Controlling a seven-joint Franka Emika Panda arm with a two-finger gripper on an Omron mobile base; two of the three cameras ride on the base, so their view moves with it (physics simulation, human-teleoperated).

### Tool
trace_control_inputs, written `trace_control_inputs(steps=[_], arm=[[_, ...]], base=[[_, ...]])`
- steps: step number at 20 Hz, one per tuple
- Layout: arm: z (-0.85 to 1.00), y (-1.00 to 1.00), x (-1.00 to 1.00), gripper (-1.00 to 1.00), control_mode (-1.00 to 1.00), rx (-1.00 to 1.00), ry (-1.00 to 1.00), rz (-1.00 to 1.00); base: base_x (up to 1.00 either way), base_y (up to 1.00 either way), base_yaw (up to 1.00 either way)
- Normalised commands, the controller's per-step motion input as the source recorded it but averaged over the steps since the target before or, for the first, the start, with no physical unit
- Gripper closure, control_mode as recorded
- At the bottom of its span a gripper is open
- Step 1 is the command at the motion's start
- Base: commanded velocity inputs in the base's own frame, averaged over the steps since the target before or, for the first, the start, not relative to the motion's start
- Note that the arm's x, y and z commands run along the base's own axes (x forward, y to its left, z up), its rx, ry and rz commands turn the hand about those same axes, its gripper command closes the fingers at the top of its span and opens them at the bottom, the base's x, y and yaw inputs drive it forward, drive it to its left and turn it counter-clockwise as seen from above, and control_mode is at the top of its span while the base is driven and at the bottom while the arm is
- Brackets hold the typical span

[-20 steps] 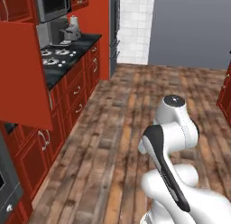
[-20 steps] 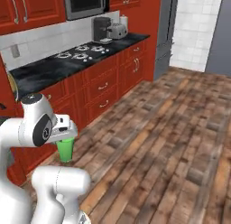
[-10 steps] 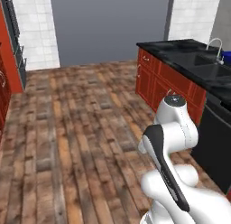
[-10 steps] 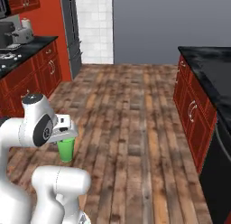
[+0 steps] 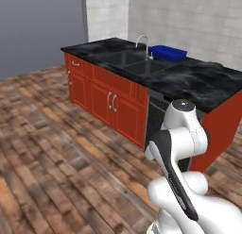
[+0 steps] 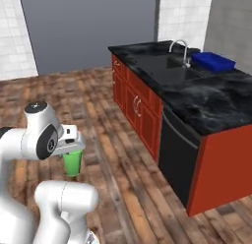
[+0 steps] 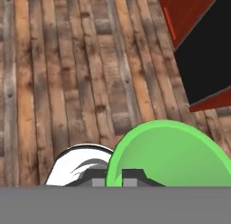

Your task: There is a tray on the dining counter. Grab the cup, mug, and pitcher and place them on the tray. The pitcher may be placed next to the tray if it cannot fit the tray.

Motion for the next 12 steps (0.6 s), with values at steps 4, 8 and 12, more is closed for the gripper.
trace_control_inputs(steps=[4,8,12], arm=[[0.00,0.00,0.00,1.00,1.00,0.00,0.00,0.00],[0.00,0.00,0.00,1.00,1.00,0.00,0.00,0.00],[0.00,0.00,0.00,1.00,1.00,0.00,0.00,0.00]], base=[[0.00,-0.34,-0.33],[0.21,-0.62,0.00],[0.38,-0.84,0.07]])
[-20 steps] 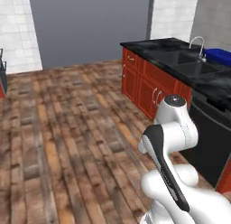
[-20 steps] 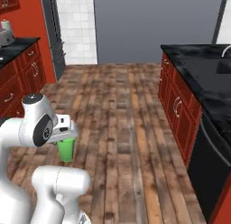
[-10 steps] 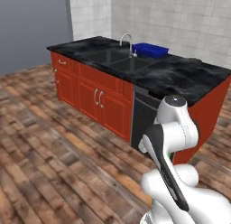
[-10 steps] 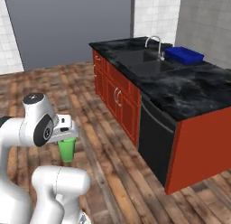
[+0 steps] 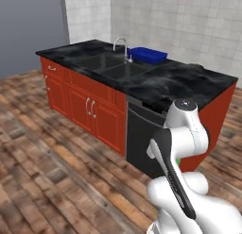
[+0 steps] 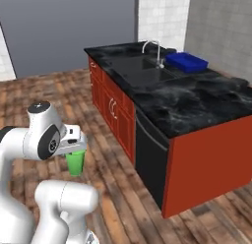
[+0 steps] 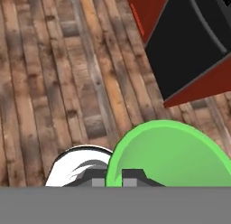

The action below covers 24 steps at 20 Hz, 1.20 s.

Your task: There is a tray on the dining counter. Grab the cup, mug, and pitcher and place them on the tray. The pitcher may be placed next to the tray if it cannot fit the tray.

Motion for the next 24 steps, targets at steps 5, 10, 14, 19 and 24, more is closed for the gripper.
trace_control_inputs(steps=[5,10,14,19,24], arm=[[0.00,0.00,0.00,1.00,1.00,0.00,0.00,0.00],[0.00,0.00,0.00,1.00,1.00,0.00,0.00,0.00],[0.00,0.00,0.00,1.00,1.00,0.00,0.00,0.00],[0.00,0.00,0.00,1.00,1.00,0.00,0.00,0.00],[0.00,0.00,0.00,1.00,1.00,0.00,0.00,0.00]], base=[[0.38,-1.00,0.12],[0.28,-1.00,0.11],[0.27,-1.00,0.09],[0.28,-1.00,0.07],[0.26,-1.00,0.06]])
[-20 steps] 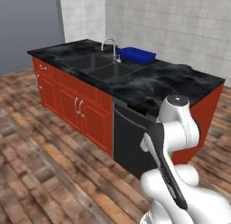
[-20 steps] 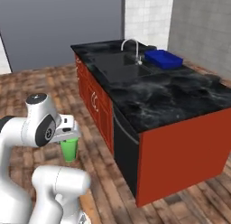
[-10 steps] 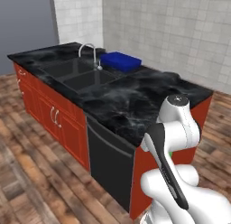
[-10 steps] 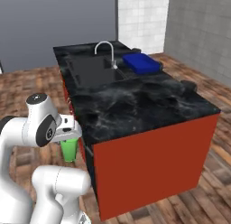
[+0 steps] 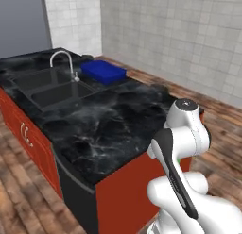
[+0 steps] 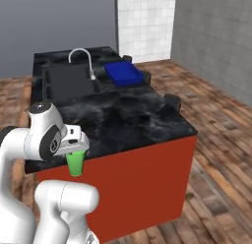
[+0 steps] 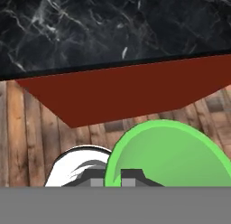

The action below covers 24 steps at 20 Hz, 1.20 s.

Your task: There is a tray on the dining counter. Grab the cup, mug, and pitcher and place them on the tray. The pitcher may be placed next to the tray if it cannot fit the tray.

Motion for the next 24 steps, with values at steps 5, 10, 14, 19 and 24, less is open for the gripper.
trace_control_inputs(steps=[5,10,14,19,24], arm=[[0.00,0.00,0.00,1.00,1.00,0.00,0.00,0.00],[0.00,0.00,0.00,1.00,1.00,0.00,0.00,0.00],[0.00,0.00,0.00,1.00,1.00,0.00,0.00,0.00],[0.00,0.00,0.00,1.00,1.00,0.00,0.00,0.00],[0.00,0.00,0.00,1.00,1.00,0.00,0.00,0.00]], base=[[0.28,-1.00,0.05],[0.28,-1.00,0.07],[0.30,-1.00,0.07],[0.35,-1.00,0.08],[0.41,-1.00,0.09]])
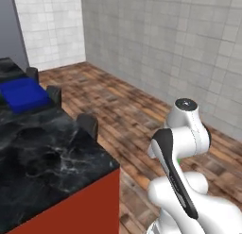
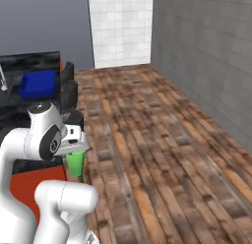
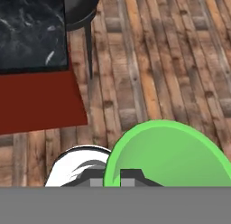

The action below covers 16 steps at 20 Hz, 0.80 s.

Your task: There is a tray on the dining counter. Grab the cup, mug, and pitcher and place them on the tray. The pitcher may be placed next to the tray if it cannot fit the tray.

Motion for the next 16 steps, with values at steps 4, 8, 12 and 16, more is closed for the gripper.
trace_control_inputs(steps=[4,8,12,16], arm=[[0.00,0.00,0.00,1.00,1.00,0.00,0.00,0.00],[0.00,0.00,0.00,1.00,1.00,0.00,0.00,0.00],[0.00,0.00,0.00,1.00,1.00,0.00,0.00,0.00],[0.00,0.00,0.00,1.00,1.00,0.00,0.00,0.00]], base=[[0.46,-1.00,0.12],[0.57,-1.00,0.19],[0.59,-0.99,0.31],[0.56,-0.84,0.42]])
